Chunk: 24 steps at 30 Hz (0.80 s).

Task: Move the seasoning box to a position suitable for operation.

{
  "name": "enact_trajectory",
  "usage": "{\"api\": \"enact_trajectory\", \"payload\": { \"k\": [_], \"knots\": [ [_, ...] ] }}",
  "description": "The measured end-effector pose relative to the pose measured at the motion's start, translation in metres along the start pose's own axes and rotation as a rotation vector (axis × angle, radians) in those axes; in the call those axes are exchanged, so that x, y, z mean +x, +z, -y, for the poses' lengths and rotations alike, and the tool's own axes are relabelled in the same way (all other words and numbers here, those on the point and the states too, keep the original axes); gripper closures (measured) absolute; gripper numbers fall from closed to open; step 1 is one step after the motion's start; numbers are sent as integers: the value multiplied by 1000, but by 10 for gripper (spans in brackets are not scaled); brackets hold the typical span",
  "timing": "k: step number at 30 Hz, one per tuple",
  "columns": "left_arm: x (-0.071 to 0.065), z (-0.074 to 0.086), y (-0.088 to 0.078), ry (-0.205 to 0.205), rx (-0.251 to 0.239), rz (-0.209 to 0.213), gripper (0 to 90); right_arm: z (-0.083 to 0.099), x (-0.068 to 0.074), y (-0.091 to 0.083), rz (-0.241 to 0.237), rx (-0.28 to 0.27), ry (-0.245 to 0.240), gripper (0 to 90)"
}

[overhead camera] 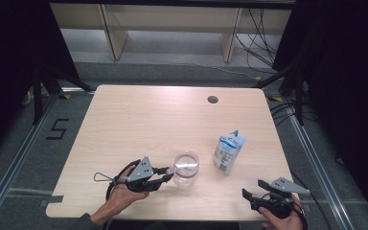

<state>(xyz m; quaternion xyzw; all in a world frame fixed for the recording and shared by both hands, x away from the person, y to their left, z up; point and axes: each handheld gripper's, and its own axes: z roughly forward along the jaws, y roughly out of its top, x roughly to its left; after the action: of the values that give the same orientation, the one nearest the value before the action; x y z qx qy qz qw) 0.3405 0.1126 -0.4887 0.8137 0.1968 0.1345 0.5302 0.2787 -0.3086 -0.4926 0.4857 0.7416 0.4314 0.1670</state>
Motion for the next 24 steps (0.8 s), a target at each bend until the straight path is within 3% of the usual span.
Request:
{"api": "enact_trajectory", "payload": {
  "k": [1,2,9,10,14,16,24],
  "knots": [
    [0,0,0,7,5,6,729,0,0,0,-1,1,2,247],
    [-1,0,0,-13,7,5,729,0,0,0,-1,1,2,248],
    [3,1,0,15,22,31,728,0,1,0,-2,4,7,247],
    [2,1,0,2,14,36,729,0,1,0,-2,4,7,247],
    [5,1,1,18,6,61,729,0,1,0,-3,5,9,248],
    [5,2,2,7,8,63,728,0,1,0,-2,5,9,248],
    [10,2,2,33,17,78,726,0,1,0,-3,6,9,248]
  ]
}}
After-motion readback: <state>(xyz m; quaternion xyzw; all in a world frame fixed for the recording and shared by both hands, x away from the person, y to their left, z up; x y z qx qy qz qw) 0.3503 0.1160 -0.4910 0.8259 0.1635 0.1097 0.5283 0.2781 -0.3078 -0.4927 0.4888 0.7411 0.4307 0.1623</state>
